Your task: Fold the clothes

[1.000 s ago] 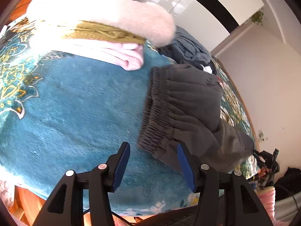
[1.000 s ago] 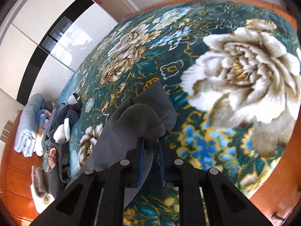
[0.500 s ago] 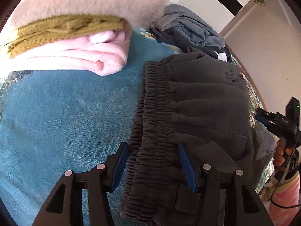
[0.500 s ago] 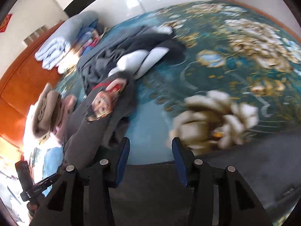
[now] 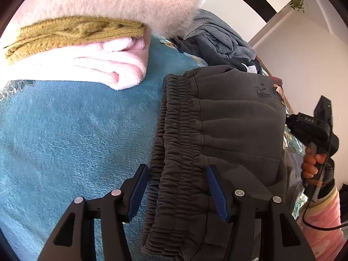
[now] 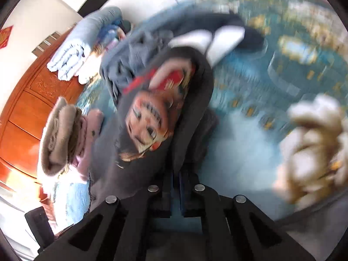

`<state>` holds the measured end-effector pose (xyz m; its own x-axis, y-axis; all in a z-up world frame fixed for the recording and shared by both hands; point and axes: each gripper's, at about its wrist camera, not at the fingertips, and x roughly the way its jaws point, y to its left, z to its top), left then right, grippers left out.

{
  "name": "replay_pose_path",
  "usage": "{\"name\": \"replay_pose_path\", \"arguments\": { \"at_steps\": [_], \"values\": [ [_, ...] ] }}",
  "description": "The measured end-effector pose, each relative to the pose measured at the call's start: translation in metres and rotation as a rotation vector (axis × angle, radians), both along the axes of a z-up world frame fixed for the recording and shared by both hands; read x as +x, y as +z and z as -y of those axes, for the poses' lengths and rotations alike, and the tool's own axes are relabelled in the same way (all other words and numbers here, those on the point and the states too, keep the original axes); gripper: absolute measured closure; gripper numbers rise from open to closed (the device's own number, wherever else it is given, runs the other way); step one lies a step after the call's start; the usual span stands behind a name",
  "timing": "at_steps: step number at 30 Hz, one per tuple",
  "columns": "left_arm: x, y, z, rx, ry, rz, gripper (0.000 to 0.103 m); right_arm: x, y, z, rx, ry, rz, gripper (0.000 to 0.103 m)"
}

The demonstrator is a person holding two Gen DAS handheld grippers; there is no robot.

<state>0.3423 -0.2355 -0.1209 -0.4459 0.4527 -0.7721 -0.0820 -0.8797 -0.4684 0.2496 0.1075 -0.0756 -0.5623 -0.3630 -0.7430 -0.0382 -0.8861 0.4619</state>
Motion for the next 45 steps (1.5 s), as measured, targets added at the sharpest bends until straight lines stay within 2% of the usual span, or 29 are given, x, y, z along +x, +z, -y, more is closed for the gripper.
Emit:
{"name": "replay_pose_path", "arguments": {
  "at_steps": [3,6,8,10,12,16,18,21,23,25,30,33,38,42,43,44,45],
  "values": [
    [0.001,0.008,-0.001,-0.013,0.001,-0.015,0.043,0.02,0.066,-0.017,0.179,-0.024,-0.144,0.099],
    [-0.003,0.016,-0.007,-0.038,-0.005,-0.033,0.043,0.042,0.132,-0.027,0.426,-0.056,-0.26,0.099],
    [-0.007,0.019,-0.01,-0.04,-0.003,-0.043,0.043,0.048,0.156,-0.032,0.568,-0.069,-0.284,0.099],
    [-0.01,0.023,-0.015,-0.05,-0.002,-0.051,0.043,0.042,0.159,-0.042,0.666,-0.079,-0.263,0.099],
    [-0.013,0.028,-0.02,-0.064,-0.002,-0.058,0.043,0.022,0.141,-0.057,0.682,-0.072,-0.209,0.099],
    [-0.02,0.042,-0.032,-0.088,0.0,-0.077,0.043,-0.024,0.079,-0.082,0.595,-0.1,-0.081,0.098],
    [-0.025,0.052,-0.04,-0.106,-0.01,-0.102,0.043,-0.033,0.064,-0.1,0.426,-0.125,-0.062,0.096],
    [-0.034,0.066,-0.052,-0.138,-0.032,-0.135,0.043,-0.024,0.068,-0.12,0.173,-0.143,-0.12,0.095],
    [-0.044,0.068,-0.064,-0.163,-0.061,-0.135,0.043,-0.012,0.072,-0.14,0.077,-0.127,-0.126,0.095],
    [-0.057,0.063,-0.077,-0.202,-0.081,-0.117,0.043,0.003,0.07,-0.157,0.064,-0.134,-0.121,0.094],
    [-0.093,0.031,-0.098,-0.26,-0.063,0.014,0.043,0.051,0.042,-0.209,-0.037,-0.196,-0.083,0.081],
    [-0.105,0.013,-0.099,-0.286,-0.037,0.072,0.043,0.065,0.033,-0.219,-0.046,-0.166,-0.079,0.078],
    [-0.11,0.011,-0.103,-0.314,-0.058,0.063,0.042,0.08,0.026,-0.224,-0.041,-0.11,-0.082,0.075],
    [-0.122,0.006,-0.102,-0.327,-0.044,0.063,0.031,0.086,0.029,-0.22,-0.021,-0.088,-0.105,0.069],
    [-0.124,0.004,-0.101,-0.334,-0.039,0.059,0.029,0.088,0.03,-0.218,-0.017,-0.082,-0.115,0.06],
    [-0.126,0.003,-0.102,-0.345,-0.036,0.055,0.028,0.094,0.034,-0.215,-0.017,-0.065,-0.141,0.047],
    [-0.128,0.001,-0.103,-0.355,-0.034,0.053,0.026,0.099,0.037,-0.212,-0.016,-0.048,-0.166,0.043]
  ]
}}
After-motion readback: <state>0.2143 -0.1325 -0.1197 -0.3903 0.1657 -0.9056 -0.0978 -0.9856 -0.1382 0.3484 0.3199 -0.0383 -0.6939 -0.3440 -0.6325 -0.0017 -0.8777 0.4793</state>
